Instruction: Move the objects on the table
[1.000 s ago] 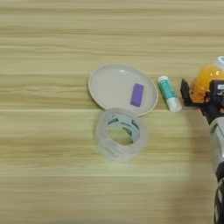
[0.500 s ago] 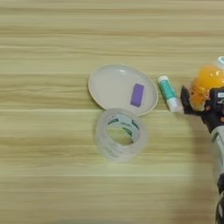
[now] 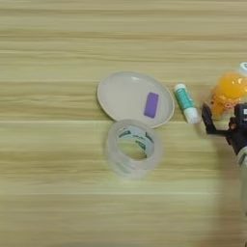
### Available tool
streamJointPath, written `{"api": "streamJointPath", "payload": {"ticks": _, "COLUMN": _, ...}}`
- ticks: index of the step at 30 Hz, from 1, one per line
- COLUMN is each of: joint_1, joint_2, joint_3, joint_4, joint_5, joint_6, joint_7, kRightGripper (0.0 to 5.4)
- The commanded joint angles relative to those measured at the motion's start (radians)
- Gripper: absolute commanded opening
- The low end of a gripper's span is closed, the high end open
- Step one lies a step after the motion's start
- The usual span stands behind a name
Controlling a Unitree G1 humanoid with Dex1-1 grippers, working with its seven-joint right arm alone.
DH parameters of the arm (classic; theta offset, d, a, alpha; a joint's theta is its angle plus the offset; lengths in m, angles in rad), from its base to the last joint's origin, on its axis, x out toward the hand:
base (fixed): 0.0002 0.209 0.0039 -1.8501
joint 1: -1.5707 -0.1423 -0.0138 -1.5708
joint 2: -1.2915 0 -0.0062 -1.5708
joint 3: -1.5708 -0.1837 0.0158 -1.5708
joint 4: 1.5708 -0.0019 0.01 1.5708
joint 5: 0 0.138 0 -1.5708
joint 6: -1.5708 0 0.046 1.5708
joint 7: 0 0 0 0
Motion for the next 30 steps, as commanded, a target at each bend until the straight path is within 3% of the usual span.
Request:
{"api": "streamJointPath", "payload": {"ticks": 1, "joint_1": -0.001, "joint_2": -0.036, "joint_3": -0.018, "joint_4": -0.146, "joint_5": 0.037, "joint_6": 0.063, "joint_7": 0.019, "kRightGripper": 5.38}}
{"api": "streamJointPath", "payload": {"ticks": 7, "joint_1": 0.064, "joint_2": -0.051, "joint_3": -0.041, "joint_4": -0.249, "joint_5": 0.05, "joint_6": 0.13, "joint_7": 0.035, "kRightGripper": 5.38}}
{"api": "streamJointPath", "payload": {"ticks": 20, "joint_1": 0.248, "joint_2": -0.059, "joint_3": -0.044, "joint_4": -0.653, "joint_5": 0.129, "joint_6": 0.397, "joint_7": 0.204, "kRightGripper": 5.38}}
{"api": "streamJointPath", "payload": {"ticks": 30, "joint_1": 0.23, "joint_2": -0.011, "joint_3": 0.03, "joint_4": -0.84, "joint_5": 0.147, "joint_6": 0.457, "joint_7": 0.235, "kRightGripper": 5.38}}
